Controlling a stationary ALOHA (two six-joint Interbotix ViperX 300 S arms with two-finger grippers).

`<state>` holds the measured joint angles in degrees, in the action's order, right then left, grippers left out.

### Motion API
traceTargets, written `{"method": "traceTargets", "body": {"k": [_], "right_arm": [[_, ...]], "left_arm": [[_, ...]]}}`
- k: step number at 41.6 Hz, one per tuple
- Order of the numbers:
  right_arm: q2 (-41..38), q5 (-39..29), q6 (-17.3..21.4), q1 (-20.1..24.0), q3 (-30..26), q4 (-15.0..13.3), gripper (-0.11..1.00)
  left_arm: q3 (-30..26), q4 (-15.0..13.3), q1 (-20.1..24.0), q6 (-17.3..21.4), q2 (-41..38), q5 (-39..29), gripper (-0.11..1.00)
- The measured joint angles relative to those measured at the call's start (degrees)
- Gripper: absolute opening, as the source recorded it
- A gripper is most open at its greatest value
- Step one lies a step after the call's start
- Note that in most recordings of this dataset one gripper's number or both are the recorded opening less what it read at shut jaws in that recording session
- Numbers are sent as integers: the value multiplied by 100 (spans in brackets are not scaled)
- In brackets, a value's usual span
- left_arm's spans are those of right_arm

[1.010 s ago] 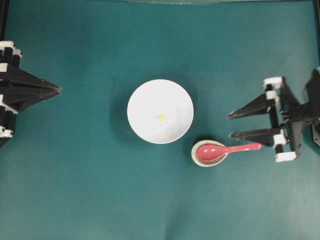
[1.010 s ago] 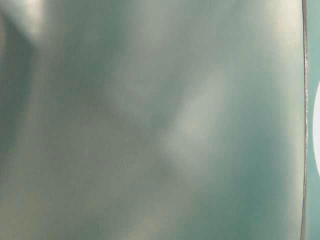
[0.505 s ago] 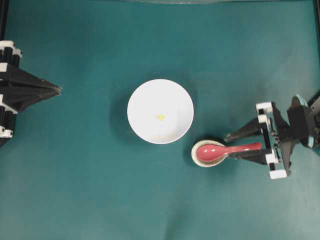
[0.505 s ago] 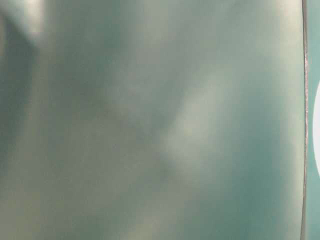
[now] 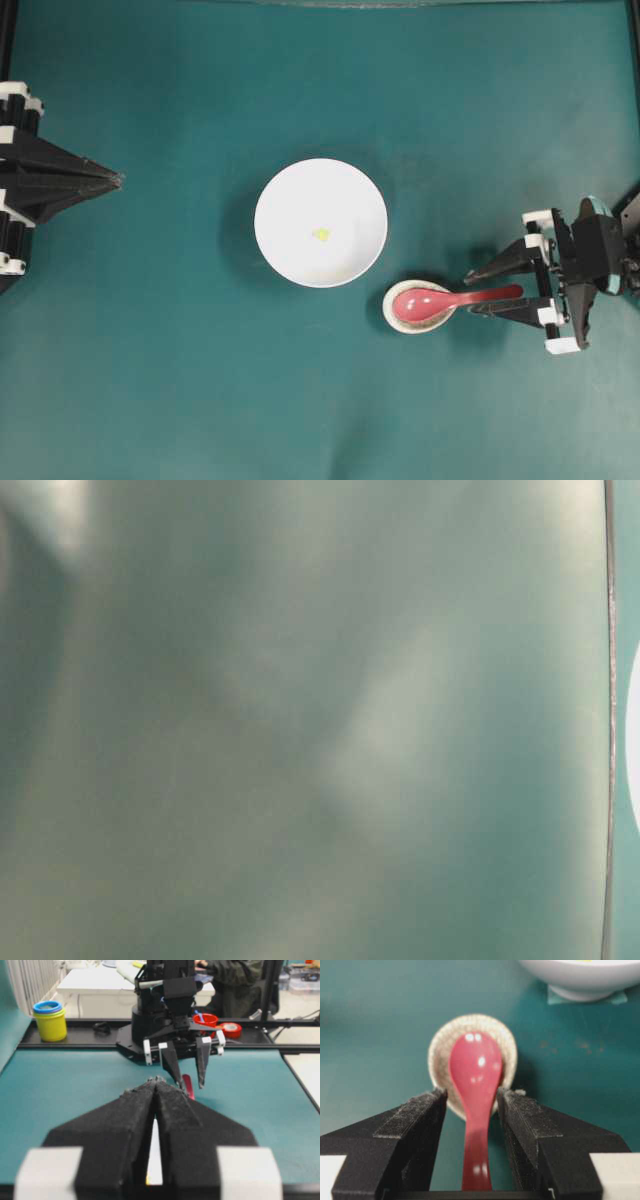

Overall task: Scoop the yellow hexagonal prism block from the bowl with a spoon using the right arm.
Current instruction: 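Close the right gripper on the pink spoon handle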

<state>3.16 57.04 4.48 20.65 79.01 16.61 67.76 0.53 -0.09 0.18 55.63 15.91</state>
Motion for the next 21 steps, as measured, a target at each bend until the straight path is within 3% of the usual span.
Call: {"method": "traceTargets", "body": {"k": [21], "right_arm": [[-554, 0, 88, 70, -149, 0, 52]], "left_arm": [[0, 0, 0, 0, -9, 18, -1]]}}
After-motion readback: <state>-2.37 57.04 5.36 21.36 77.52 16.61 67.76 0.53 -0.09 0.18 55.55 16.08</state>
